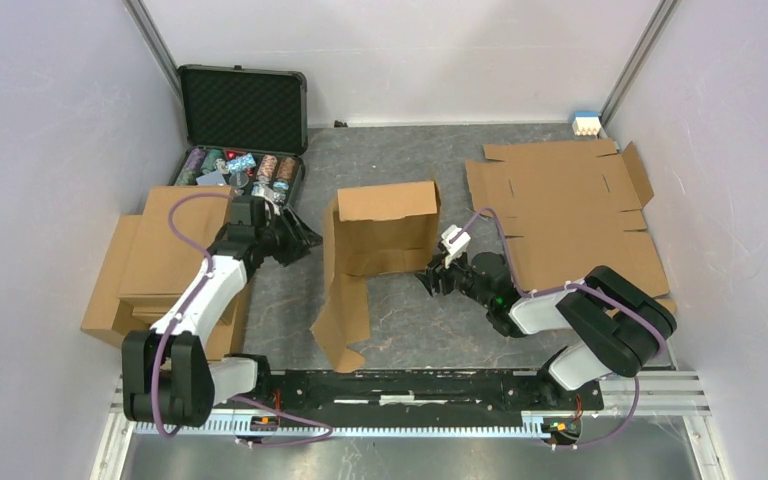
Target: Fold the paper box
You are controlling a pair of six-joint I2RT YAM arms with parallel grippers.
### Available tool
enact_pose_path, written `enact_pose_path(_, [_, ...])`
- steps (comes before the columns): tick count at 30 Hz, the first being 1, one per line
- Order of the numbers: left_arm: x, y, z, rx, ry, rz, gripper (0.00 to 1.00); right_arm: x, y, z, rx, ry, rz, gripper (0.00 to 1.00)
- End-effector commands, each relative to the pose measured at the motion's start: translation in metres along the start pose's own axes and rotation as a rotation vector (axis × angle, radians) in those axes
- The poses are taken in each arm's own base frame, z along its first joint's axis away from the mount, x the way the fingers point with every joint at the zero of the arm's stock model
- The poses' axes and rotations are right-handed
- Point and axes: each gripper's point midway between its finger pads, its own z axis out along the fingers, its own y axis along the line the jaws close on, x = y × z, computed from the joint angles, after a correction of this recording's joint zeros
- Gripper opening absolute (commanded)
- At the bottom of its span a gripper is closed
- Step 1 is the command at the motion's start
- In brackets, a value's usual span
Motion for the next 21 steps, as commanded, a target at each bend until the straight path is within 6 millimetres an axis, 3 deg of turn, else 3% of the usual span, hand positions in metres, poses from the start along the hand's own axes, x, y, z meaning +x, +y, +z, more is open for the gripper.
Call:
enact_pose_path(1, [0.005, -0.020, 0.009, 0.144, 0.013, -0.080, 0.56, -0.019, 0.004, 0.009, -0.026, -0.048, -0.005, 0.65])
enact_pose_path(10, [0.049, -0.014, 0.039, 0.127, 0.101, -0.075, 0.56, -0.020, 0.011, 0.013, -0.058, -0.058, -0.006, 0.67])
enact_pose_path(17, [0.063, -0.004, 0.050, 0.097, 0.135, -0.095, 0.56, -0.021, 0.019, 0.015, -0.093, -0.069, -0.009, 0.68])
enact_pose_path(21, [0.058, -0.013, 0.055, 0.121, 0.106, -0.112, 0.56, -0.021, 0.022, 0.017, -0.100, -0.069, -0.010, 0.66])
